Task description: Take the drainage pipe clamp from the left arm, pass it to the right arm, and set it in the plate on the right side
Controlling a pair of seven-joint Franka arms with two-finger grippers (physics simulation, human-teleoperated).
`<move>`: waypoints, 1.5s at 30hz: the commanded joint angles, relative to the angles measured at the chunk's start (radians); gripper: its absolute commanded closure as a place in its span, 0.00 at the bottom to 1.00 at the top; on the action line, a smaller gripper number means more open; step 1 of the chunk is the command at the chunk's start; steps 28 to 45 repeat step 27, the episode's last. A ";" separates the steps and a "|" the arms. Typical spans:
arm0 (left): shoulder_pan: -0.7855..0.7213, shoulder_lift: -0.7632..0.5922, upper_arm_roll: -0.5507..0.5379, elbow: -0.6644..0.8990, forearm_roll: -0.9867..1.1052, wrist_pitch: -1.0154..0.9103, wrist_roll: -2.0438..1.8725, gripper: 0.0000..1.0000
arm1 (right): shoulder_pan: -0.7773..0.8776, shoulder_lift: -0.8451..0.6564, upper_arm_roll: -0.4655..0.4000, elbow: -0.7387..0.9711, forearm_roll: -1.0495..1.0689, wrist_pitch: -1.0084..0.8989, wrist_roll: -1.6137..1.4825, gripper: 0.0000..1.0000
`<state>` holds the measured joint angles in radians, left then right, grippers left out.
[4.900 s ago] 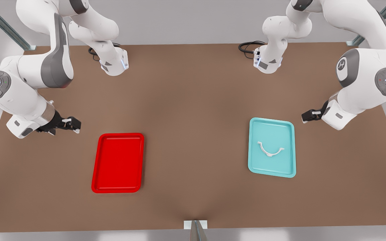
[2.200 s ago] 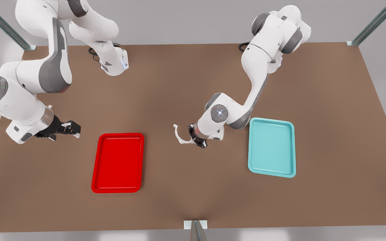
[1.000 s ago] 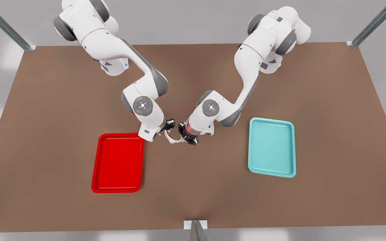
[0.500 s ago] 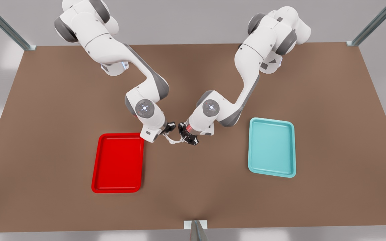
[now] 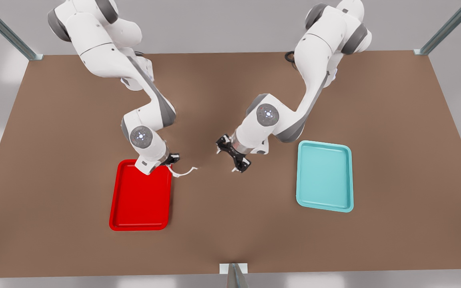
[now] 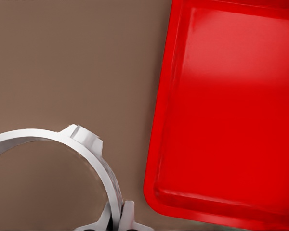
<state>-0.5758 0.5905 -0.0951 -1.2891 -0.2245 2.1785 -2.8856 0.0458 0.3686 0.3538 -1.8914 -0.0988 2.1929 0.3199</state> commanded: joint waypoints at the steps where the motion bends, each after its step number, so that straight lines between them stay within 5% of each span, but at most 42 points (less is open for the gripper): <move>1: 0.098 -0.032 0.003 0.001 -0.047 -0.248 0.380 0.00 | -0.095 -0.010 0.031 -0.029 -0.025 0.062 -0.140 0.79; 6: 0.556 -0.049 0.008 0.022 0.071 -0.542 1.949 0.00 | -0.210 0.081 0.027 -0.092 -0.085 0.179 -0.140 0.79; 11: 0.588 -0.224 0.003 0.030 0.301 -0.675 2.847 0.00 | -0.244 0.161 0.016 -0.058 -0.162 0.211 -0.131 0.79; 12: 0.550 -0.288 0.018 0.005 0.300 -0.652 2.887 0.00 | -0.262 0.165 0.016 -0.055 -0.191 0.212 -0.128 0.05; 13: 0.545 -0.376 0.028 -0.131 0.297 -0.547 2.938 0.00 | -0.259 0.159 0.017 -0.034 -0.193 0.199 -0.128 0.00; 18: 0.560 -0.377 0.031 -0.122 0.300 -0.594 2.939 0.00 | -0.259 0.033 0.080 0.451 -0.144 -0.352 -0.246 0.00; 19: 0.560 -0.377 0.031 -0.122 0.300 -0.597 2.932 0.00 | -0.199 -0.036 -0.010 0.448 -0.065 -0.378 -0.262 0.00; 20: 0.559 -0.374 0.031 -0.122 0.301 -0.597 2.921 0.00 | -0.002 -0.068 -0.294 0.524 0.062 -0.496 -0.352 0.00; 21: 0.556 -0.374 0.031 -0.122 0.303 -0.595 2.922 0.00 | 0.088 -0.099 -0.438 0.574 0.085 -0.614 -0.421 0.00; 22: 0.556 -0.373 0.031 -0.122 0.304 -0.595 2.921 0.00 | 0.095 -0.134 -0.460 0.571 0.080 -0.642 -0.424 0.00; 45: 0.551 -0.365 0.031 -0.121 0.306 -0.595 2.921 0.00 | 0.098 -0.103 -0.421 0.575 0.085 -0.610 -0.412 0.00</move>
